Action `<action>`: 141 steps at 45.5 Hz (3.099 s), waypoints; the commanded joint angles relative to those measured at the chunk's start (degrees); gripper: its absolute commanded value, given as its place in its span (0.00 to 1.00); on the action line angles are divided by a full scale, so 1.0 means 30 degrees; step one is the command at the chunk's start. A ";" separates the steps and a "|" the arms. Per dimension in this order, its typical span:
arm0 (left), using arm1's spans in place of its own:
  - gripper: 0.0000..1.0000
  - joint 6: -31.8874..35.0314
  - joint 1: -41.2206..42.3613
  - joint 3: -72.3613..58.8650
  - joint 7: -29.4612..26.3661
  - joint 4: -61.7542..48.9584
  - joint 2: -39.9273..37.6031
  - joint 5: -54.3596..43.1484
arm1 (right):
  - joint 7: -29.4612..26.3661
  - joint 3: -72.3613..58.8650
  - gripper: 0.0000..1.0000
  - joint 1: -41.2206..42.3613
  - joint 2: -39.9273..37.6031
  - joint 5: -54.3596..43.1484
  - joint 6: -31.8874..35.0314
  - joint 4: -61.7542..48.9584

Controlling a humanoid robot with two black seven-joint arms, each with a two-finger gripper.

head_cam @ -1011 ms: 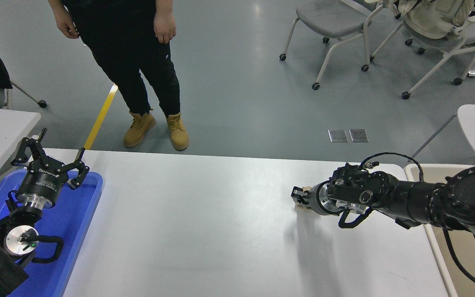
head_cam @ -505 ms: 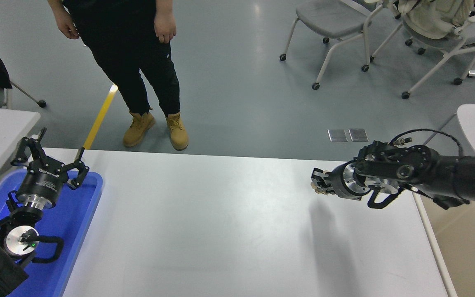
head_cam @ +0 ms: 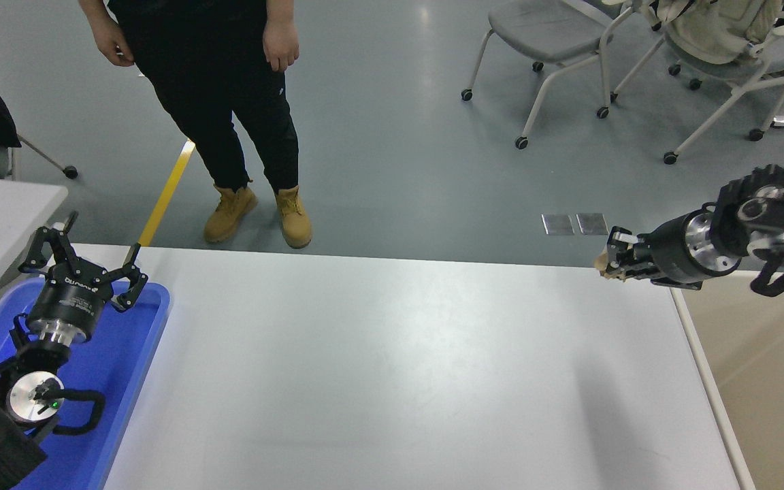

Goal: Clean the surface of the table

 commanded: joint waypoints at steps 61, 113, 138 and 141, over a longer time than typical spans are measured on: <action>1.00 0.0000 0.0006 -0.0017 0.0000 0.0000 -0.0001 0.0000 | -0.0713 0.1313 0.00 -0.6533 -0.0867 -0.1053 0.0479 -1.1880; 1.00 0.0000 0.0006 -0.0017 0.0000 0.0000 -0.0001 0.0000 | -0.0420 0.7760 0.00 -1.8608 1.1146 -0.1024 -0.5762 -2.5946; 1.00 0.0000 0.0006 -0.0017 0.0000 0.0000 -0.0001 0.0000 | -0.0449 0.8551 1.00 -1.8931 1.1146 -0.0175 -0.6026 -2.6180; 1.00 0.0000 0.0006 -0.0017 0.0000 0.0000 -0.0001 0.0000 | -0.0449 0.8522 1.00 -1.8901 1.1146 -0.0087 -0.6026 -2.6180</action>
